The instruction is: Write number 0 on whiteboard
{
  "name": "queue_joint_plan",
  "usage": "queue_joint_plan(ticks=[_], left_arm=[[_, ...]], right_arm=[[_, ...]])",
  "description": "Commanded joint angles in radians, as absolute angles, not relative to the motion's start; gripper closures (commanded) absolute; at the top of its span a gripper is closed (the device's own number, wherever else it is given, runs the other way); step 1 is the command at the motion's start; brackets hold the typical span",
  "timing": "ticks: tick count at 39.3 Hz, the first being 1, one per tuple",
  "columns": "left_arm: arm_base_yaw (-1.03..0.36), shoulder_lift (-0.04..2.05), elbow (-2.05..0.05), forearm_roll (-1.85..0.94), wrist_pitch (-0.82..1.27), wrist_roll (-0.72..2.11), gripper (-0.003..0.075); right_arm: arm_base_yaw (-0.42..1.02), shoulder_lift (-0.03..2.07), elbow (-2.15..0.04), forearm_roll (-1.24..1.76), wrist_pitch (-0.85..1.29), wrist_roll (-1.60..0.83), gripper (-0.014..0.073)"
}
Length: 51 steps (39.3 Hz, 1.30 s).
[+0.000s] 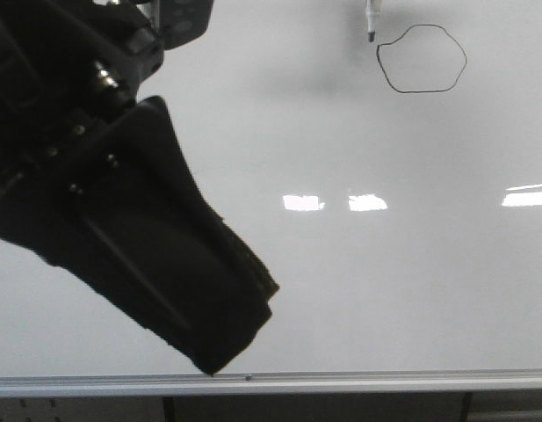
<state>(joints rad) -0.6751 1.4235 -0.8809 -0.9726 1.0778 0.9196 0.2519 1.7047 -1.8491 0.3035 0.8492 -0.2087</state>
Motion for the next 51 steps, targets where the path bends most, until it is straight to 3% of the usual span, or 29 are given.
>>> queue_joint_plan(ticks=[1, 9, 17, 21, 28, 31, 37, 51], left_arm=[[-0.683, 1.39, -0.912, -1.032, 1.092, 0.923, 0.074], [-0.683, 1.39, -0.912, -1.032, 1.09, 0.923, 0.0739], [-0.683, 1.39, -0.912, -1.032, 1.089, 0.923, 0.0709], [-0.683, 1.39, -0.912, -1.047, 1.089, 0.923, 0.0559], [-0.683, 1.39, -0.912, -1.134, 1.05, 0.964, 0.0131], [-0.683, 1.39, -0.912, -1.193, 1.039, 1.019, 0.0026], [-0.683, 1.39, -0.912, -1.372, 1.041, 1.196, 0.0049], [-0.683, 1.39, -0.912, -1.436, 0.993, 1.255, 0.0261]], right_arm=[[0.251, 1.645, -1.942, 0.42, 0.992, -0.294, 0.0661], [0.251, 1.64, -1.943, 0.493, 1.224, -0.336, 0.0661], [0.251, 1.521, -1.728, 0.625, 1.186, -0.413, 0.0661], [0.251, 1.42, -1.531, 0.692, 1.136, -0.464, 0.0661], [0.251, 1.286, -1.238, 0.833, 1.064, -0.562, 0.0661], [0.251, 1.263, -1.165, 0.901, 1.057, -0.607, 0.0661], [0.251, 1.256, -1.095, 1.019, 1.069, -0.679, 0.0661], [0.251, 1.256, -1.095, 1.109, 1.157, -0.713, 0.0661]])
